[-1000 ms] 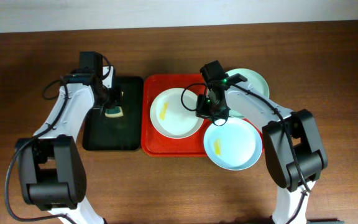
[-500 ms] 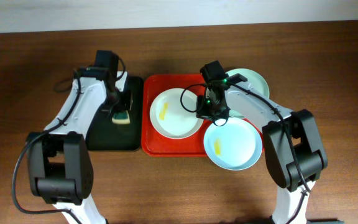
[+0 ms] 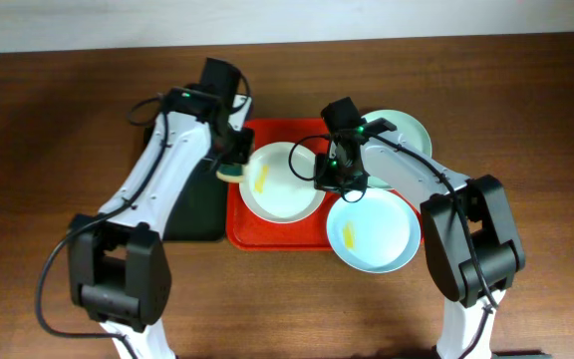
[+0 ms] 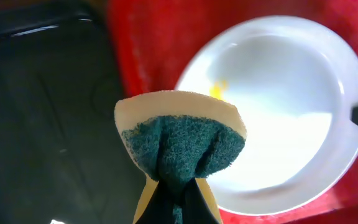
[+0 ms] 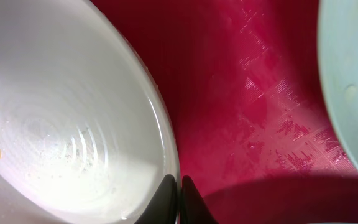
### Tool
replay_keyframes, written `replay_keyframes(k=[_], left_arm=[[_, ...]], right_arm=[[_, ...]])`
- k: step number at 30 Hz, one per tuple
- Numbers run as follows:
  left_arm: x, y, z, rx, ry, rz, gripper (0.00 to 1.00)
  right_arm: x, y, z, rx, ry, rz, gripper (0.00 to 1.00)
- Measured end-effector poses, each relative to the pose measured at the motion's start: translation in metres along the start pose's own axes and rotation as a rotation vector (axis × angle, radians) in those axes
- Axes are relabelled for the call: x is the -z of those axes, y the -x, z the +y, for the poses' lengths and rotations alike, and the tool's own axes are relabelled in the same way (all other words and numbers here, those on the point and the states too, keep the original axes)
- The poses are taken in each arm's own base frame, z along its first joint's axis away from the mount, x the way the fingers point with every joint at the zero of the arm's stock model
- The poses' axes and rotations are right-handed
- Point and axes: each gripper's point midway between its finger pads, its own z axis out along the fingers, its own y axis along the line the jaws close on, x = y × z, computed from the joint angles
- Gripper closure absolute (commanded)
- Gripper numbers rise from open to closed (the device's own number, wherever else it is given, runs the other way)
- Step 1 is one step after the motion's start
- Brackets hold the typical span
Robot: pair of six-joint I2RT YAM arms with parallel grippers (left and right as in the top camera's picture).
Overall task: Clean dirty plates on tray and stack at the side
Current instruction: 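Bring the sponge with the left gripper onto the white plate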
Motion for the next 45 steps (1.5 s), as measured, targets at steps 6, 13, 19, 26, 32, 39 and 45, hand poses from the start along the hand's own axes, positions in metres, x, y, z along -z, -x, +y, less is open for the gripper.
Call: replay_keyframes(k=[6, 13, 19, 26, 32, 39, 45], left_arm=[[-0.022, -0.003, -0.019, 0.005, -0.033, 0.036, 1.00], [-0.049, -0.007, -0.022, 0.029, -0.057, 0.082, 1.00], [-0.067, -0.005, -0.023, 0.033, -0.064, 0.090, 1.00], [-0.090, 0.000, -0.025, 0.032, -0.074, 0.081, 1.00], [-0.103, -0.001, -0.031, 0.022, -0.078, 0.102, 1.00], [-0.106, 0.002, -0.045, -0.006, -0.129, 0.105, 1.00], [-0.103, -0.004, -0.069, -0.075, -0.267, 0.154, 1.00]], right_arm=[[0.000, 0.000, 0.000, -0.001, 0.000, -0.001, 0.96], [0.000, 0.000, 0.000, 0.000, 0.000, 0.001, 0.96], [0.000, 0.000, 0.000, 0.000, 0.000, 0.001, 0.96], [0.000, -0.001, 0.000, -0.001, 0.003, 0.002, 0.96], [0.000, -0.001, 0.000, 0.000, 0.003, 0.002, 0.96], [0.000, -0.001, -0.002, -0.005, -0.005, 0.004, 0.95], [0.000, -0.001, -0.002, -0.005, -0.005, 0.005, 0.95]])
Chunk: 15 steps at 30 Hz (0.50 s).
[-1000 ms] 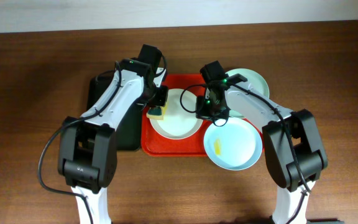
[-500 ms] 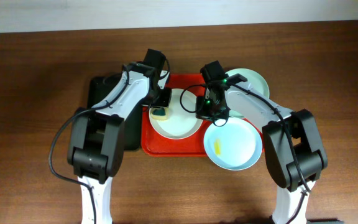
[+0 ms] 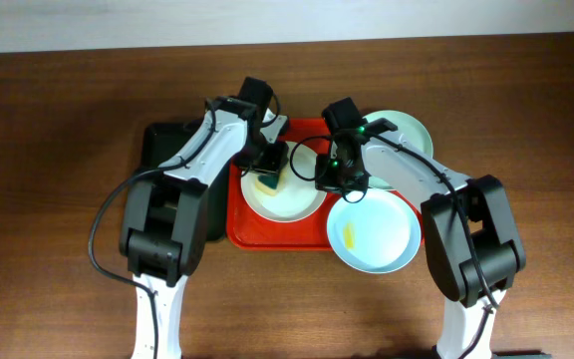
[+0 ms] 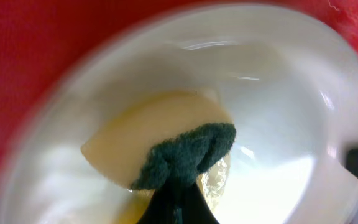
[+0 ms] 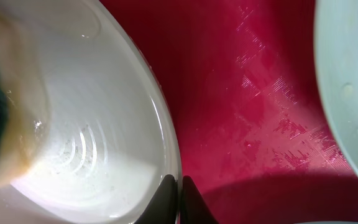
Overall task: Clean dirty plates on tray and stack at the side
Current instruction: 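Bring the sponge with the left gripper onto the white plate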
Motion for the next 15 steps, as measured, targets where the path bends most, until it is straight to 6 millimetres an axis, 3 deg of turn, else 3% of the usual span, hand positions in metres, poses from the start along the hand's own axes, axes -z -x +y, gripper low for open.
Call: replay_keyframes(k=[4, 15], left_arm=[[-0.003, -0.017, -0.029, -0.073, -0.131, 0.096, 1.00], [0.014, -0.006, -0.028, -0.055, -0.147, 0.043, 1.00]], right_arm=[[0.000, 0.000, 0.000, 0.001, -0.001, 0.000, 0.95], [0.000, 0.000, -0.001, 0.001, -0.003, -0.001, 0.95]])
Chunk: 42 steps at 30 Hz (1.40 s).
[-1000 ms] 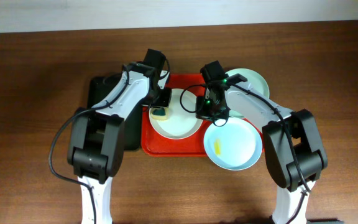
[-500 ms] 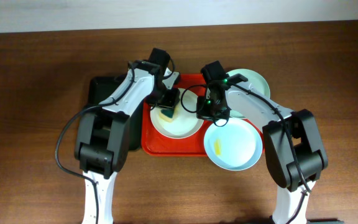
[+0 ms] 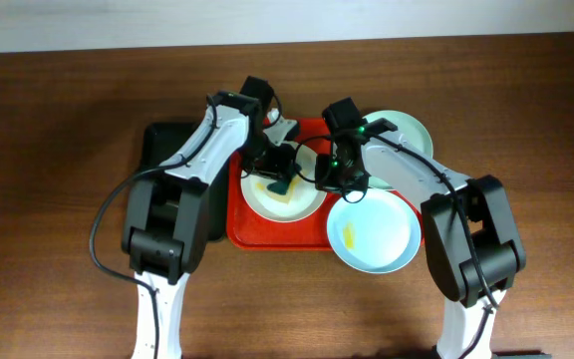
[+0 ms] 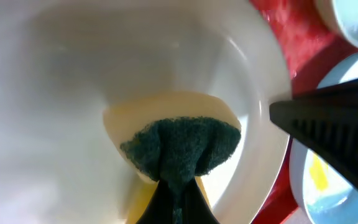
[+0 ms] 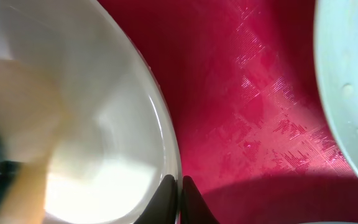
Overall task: Clean dirty plates on tray and stack at the side
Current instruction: 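Bring the sponge with the left gripper onto the white plate, then scrub the white plate surface with the sponge in the left gripper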
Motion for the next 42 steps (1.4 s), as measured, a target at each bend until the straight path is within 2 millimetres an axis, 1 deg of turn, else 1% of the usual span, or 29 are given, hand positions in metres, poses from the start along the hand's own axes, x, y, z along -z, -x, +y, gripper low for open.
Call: replay_keyframes(k=[5, 8, 12, 15, 19, 21, 24, 28, 31, 35, 37, 40, 42], left_arm=[[0.017, 0.006, 0.021, 0.092, 0.163, -0.048, 1.00], [0.020, 0.006, 0.035, 0.138, 0.243, -0.056, 1.00], [0.022, 0.008, 0.042, 0.160, 0.284, -0.070, 1.00], [0.018, 0.010, 0.047, 0.182, 0.297, -0.091, 1.00], [0.006, 0.003, 0.053, 0.231, 0.303, -0.087, 1.00], [0.008, 0.002, 0.053, 0.253, 0.305, -0.094, 1.00], [0.009, -0.007, 0.056, 0.298, 0.332, -0.073, 1.00], [0.005, -0.006, 0.057, 0.325, 0.334, -0.110, 1.00], [0.002, -0.005, 0.054, 0.331, 0.298, -0.148, 1.00], [0.000, -0.005, 0.050, 0.347, 0.229, -0.157, 1.00], [-0.003, -0.002, 0.039, 0.317, 0.148, -0.156, 1.00], [-0.010, -0.003, 0.012, 0.233, -0.002, -0.129, 1.00], [-0.010, -0.003, 0.004, 0.194, -0.045, -0.123, 1.00]], right_arm=[[0.000, 0.000, 0.000, 0.000, -0.001, 0.001, 0.95], [0.000, 0.000, 0.000, 0.000, -0.001, 0.002, 0.95], [0.000, 0.000, 0.000, 0.001, -0.001, 0.002, 0.95], [0.000, -0.001, 0.000, 0.002, -0.002, 0.003, 0.95], [0.000, -0.001, 0.000, 0.002, -0.001, 0.004, 0.95], [0.000, -0.001, 0.000, 0.001, -0.001, 0.004, 0.95], [0.000, -0.001, 0.000, 0.003, -0.001, 0.004, 0.95], [0.000, -0.001, 0.000, 0.002, -0.001, 0.005, 0.95], [0.000, -0.001, 0.000, 0.002, -0.001, 0.005, 0.95], [0.000, -0.002, -0.001, 0.001, -0.004, 0.008, 0.95], [0.000, -0.002, -0.001, 0.001, -0.006, 0.008, 0.95], [0.000, -0.002, -0.002, 0.000, -0.007, 0.008, 0.95], [0.000, -0.002, -0.002, 0.000, -0.007, 0.008, 0.95]])
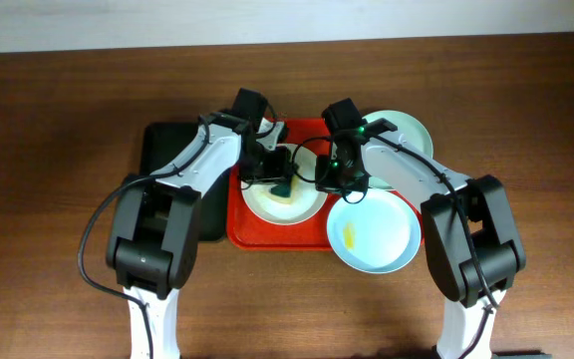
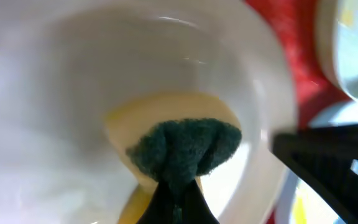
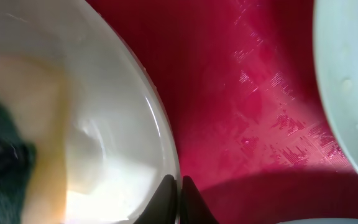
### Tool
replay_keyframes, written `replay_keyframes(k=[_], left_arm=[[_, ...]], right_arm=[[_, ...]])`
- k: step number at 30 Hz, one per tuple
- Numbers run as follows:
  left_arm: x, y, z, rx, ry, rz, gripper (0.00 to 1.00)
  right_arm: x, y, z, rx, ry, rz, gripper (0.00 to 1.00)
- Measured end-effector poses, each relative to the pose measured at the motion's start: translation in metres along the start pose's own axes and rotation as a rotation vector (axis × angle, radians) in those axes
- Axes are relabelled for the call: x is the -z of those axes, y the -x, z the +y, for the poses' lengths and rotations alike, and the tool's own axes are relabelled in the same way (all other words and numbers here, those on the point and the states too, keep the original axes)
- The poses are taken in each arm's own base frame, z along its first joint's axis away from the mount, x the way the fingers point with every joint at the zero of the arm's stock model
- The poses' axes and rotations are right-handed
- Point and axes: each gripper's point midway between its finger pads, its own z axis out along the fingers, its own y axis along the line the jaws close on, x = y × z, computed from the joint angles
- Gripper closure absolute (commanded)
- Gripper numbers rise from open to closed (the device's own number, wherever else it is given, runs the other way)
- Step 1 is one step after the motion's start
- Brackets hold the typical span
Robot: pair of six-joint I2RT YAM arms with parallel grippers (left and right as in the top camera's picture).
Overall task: Clean dirty plates on tray and stack at the side
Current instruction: 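Scrub the white plate surface with the sponge in the left gripper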
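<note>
A white plate [image 1: 302, 204] lies on the red tray [image 1: 242, 234]. My left gripper [image 1: 279, 179] is shut on a yellow-and-green sponge [image 2: 179, 140], pressed down inside that white plate [image 2: 55, 93]. My right gripper [image 3: 179, 183] is shut on the white plate's rim [image 3: 166, 143] at its right side. A second plate [image 1: 372, 234] with a yellow smear sits at the tray's lower right corner. A pale green plate [image 1: 407, 130] lies at the tray's upper right.
A black tray [image 1: 172, 170] lies left of the red one, under my left arm. Brown table [image 1: 48, 150] surrounds both trays. In the right wrist view, the red tray floor [image 3: 253, 87] and the pale plate's edge [image 3: 347, 74] lie right of my fingers.
The sponge in my left gripper has shifted a little within the white plate. My right gripper holds the rim as before.
At first my left gripper held the sponge at the tray's left edge beside the white plate, which had a yellow smear. Then the sponge was pressed into the plate, and it has shifted within the plate since. My right gripper held the rim throughout.
</note>
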Motion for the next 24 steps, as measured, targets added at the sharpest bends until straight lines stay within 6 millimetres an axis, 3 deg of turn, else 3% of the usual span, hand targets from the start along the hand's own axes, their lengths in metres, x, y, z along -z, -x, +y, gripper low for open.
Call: replay_keyframes(k=[3, 12, 24], left_arm=[[0.003, -0.002, -0.004, -0.049, -0.048, 0.008, 1.00], [0.050, 0.009, 0.017, -0.047, 0.030, -0.071, 1.00], [0.024, 0.000, 0.030, -0.036, 0.212, -0.086, 1.00]], right_arm=[[0.000, 0.000, 0.000, 0.000, 0.000, 0.000, 0.95], [0.000, 0.000, 0.000, 0.000, 0.000, 0.000, 0.95], [0.000, 0.000, 0.000, 0.000, 0.001, -0.001, 0.95]])
